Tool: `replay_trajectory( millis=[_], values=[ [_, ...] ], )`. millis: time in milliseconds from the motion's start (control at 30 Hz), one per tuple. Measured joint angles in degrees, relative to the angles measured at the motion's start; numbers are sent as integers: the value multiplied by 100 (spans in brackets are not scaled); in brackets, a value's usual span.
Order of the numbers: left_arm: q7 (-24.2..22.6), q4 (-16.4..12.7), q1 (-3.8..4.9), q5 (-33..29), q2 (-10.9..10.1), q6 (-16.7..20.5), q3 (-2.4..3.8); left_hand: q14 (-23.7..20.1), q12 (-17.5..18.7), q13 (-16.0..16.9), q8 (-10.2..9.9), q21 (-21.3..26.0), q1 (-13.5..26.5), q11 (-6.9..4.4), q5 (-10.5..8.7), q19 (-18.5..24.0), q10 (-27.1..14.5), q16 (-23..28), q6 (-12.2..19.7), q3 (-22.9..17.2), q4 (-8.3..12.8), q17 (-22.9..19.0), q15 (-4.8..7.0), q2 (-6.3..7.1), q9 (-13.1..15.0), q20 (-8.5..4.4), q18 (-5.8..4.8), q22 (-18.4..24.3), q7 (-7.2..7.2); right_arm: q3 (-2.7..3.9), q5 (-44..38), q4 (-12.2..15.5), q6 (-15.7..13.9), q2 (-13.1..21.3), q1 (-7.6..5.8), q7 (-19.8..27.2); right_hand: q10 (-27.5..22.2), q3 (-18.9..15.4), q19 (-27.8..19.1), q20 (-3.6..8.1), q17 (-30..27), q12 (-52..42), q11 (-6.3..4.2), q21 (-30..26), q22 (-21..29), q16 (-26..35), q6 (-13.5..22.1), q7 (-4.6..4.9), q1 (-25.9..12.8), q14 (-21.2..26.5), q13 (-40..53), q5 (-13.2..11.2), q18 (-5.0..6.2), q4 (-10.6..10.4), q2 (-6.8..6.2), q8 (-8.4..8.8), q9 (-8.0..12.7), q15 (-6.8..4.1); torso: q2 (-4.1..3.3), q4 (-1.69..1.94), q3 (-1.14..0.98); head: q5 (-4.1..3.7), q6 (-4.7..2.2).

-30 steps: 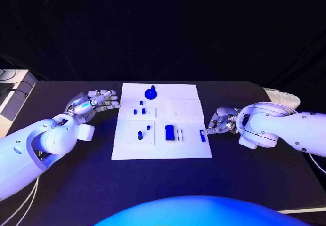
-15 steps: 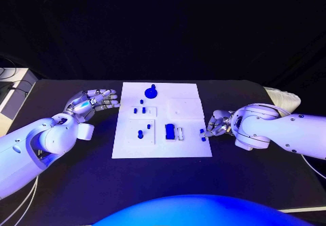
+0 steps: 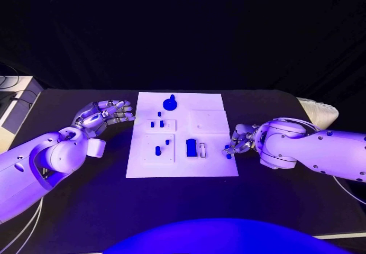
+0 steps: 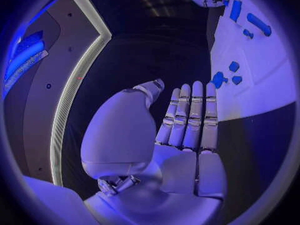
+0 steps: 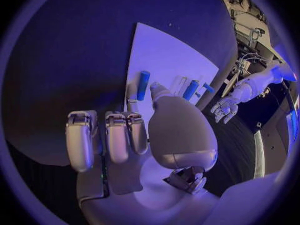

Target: Assemble the parts on the task board

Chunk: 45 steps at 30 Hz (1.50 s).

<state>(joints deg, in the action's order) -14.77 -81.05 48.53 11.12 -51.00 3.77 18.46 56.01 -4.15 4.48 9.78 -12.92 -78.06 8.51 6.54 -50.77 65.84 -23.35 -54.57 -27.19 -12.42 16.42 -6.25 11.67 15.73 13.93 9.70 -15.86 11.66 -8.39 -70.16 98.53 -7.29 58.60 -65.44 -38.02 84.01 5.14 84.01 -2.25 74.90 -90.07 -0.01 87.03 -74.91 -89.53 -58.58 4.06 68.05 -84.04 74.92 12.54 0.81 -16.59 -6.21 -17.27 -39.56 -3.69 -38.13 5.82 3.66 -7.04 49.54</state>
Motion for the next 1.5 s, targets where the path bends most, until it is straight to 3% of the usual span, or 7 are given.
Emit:
replay_trajectory(
  millis=[167, 433, 567, 733, 1100, 1133, 1500],
  values=[
    [3, -1, -2, 0, -8, -1, -1, 0, 0, 0, 0, 0, 0, 0, 0, 0, 0, 0, 0, 0, 0, 0, 0, 0, 0, 0, 0, 0, 0, 7, -99, -8, -23, -30, 23, -8, 0, 348, 0, 0, 0, 0, 0, 0, 0, 0, 43, 2, 599, 0, 0, 0, 0, 95, 113, 21, -59, 0, 0, -1, 1, 2, 17],
    [7, 0, -4, 0, -14, -1, -1, 0, 0, -1, 0, 0, 0, 0, 0, 0, 0, -1, 0, 0, 0, 6, 0, 0, -5, 0, 0, 5, 0, 18, -208, 22, -41, -61, 38, -4, 0, 1314, 0, 0, 0, 0, 3, 0, 1, 0, 61, 20, 1009, 0, 0, 704, 0, -47, -149, 180, -157, 1, 6, -3, 2, 13, 26],
    [10, 0, -4, 0, -16, -1, 0, 0, 0, -1, 0, 0, 0, 0, 0, 0, 0, -1, 0, 16, -16, 6, 0, 0, -4, 0, 0, 4, 0, 19, -239, 27, -38, -64, 42, -3, 0, 1557, 0, 0, 0, 0, 3, 0, 1, 0, 63, 22, 898, 0, 0, 944, 0, -241, -260, 254, -272, 2, 8, -5, 3, 18, 30],
    [14, 0, -5, 0, -18, -1, 0, 0, 0, -1, 0, 0, 0, 0, 0, 0, 0, 22, 0, 16, -16, 11, 0, 0, -4, 0, 0, 8, 0, 18, -260, 26, -44, -65, 47, -2, 0, 1704, 0, 0, 0, 0, 3, 0, 1, 0, 100, 60, 724, 0, 0, 1190, 0, -197, -430, 288, -361, 1, 9, -6, 5, 18, 31],
    [21, -2, -6, 0, -25, 0, 0, 0, 0, -2, 0, 22, 0, 0, 0, 0, 0, 22, 0, 16, -16, 21, 0, 0, -10, 0, 0, 17, 0, 2, -248, 147, -212, -33, 42, -7, 0, 2106, 0, -1, 0, 0, 4, 4, 0, 0, 96, 101, 458, 0, 0, 1487, 0, 191, -441, 397, -336, 2, 8, -5, 4, 39, 30],
    [22, -2, -6, 0, -25, 0, 0, 0, 0, -2, 0, 23, 0, 0, 0, 0, 0, 21, 0, 16, -16, 21, 0, 0, -10, 0, 0, 17, 0, -1, -240, 164, -232, -32, 34, -8, 0, 2290, 0, -1, 0, 0, 4, 28, -2, 0, 90, 110, 422, 0, 0, 1487, 0, 375, -463, 396, -321, 2, 7, -5, 4, 41, 32],
    [30, -4, -6, 0, -23, 0, 0, 0, 0, -2, 0, 22, 0, 0, 0, 0, 0, 21, 0, 16, -16, 20, 0, 0, -9, 0, 0, 16, 0, -3, 242, 373, -524, -62, -309, -15, -1, 2421, 0, -1, 0, 0, 4, 44, -4, 0, 81, 100, 324, 0, 0, 1487, 0, 507, -511, 329, -334, 2, 8, -4, 10, 46, 41]
  ],
)
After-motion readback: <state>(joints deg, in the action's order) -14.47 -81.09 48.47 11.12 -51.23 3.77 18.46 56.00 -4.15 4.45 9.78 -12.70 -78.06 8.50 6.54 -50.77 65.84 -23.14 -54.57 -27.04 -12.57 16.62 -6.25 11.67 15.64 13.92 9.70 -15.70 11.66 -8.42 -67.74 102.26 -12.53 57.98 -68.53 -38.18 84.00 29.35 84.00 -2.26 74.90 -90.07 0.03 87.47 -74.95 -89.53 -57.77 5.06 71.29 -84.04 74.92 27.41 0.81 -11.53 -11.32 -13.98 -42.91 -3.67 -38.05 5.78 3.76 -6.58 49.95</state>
